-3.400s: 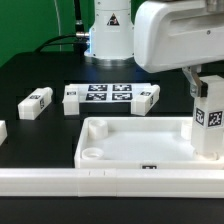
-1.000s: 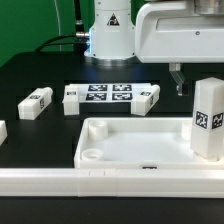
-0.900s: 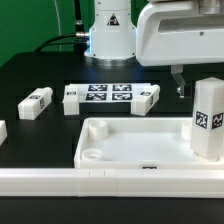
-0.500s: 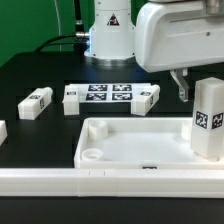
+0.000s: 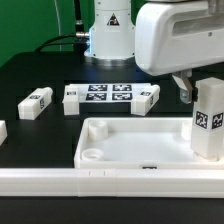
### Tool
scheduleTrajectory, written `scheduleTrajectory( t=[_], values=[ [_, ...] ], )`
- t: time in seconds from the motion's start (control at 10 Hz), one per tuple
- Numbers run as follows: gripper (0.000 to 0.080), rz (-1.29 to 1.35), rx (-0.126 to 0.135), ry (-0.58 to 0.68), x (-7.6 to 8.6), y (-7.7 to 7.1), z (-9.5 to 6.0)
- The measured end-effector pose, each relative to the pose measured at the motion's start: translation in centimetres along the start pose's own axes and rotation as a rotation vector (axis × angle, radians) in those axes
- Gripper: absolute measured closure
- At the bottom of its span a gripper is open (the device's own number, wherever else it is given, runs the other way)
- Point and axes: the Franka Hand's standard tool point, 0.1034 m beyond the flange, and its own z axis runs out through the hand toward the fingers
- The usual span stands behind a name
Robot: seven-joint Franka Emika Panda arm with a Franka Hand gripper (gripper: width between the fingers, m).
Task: Assemble desk
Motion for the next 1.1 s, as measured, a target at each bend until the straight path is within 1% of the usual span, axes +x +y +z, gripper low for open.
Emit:
scheduleTrajectory(
  t=[0.1,0.2,0.3,0.5,0.9,1.1],
  values=[
    [0.0403,0.0,0.0,0.0,0.0,0.0,0.0],
    [0.0403,0.009,0.0,0.0,0.0,0.03,0.0],
    [0.0511,0.022,0.0,0.0,-0.01,0.05,0.0],
    [0.0511,0.046,0.001,0.001,0.0,0.03,0.0],
    [0.0511,0.479,0.007,0.007,-0.08,0.29,0.08],
    [0.0509,0.694,0.015,0.018,-0.18,0.48,0.11]
  ],
)
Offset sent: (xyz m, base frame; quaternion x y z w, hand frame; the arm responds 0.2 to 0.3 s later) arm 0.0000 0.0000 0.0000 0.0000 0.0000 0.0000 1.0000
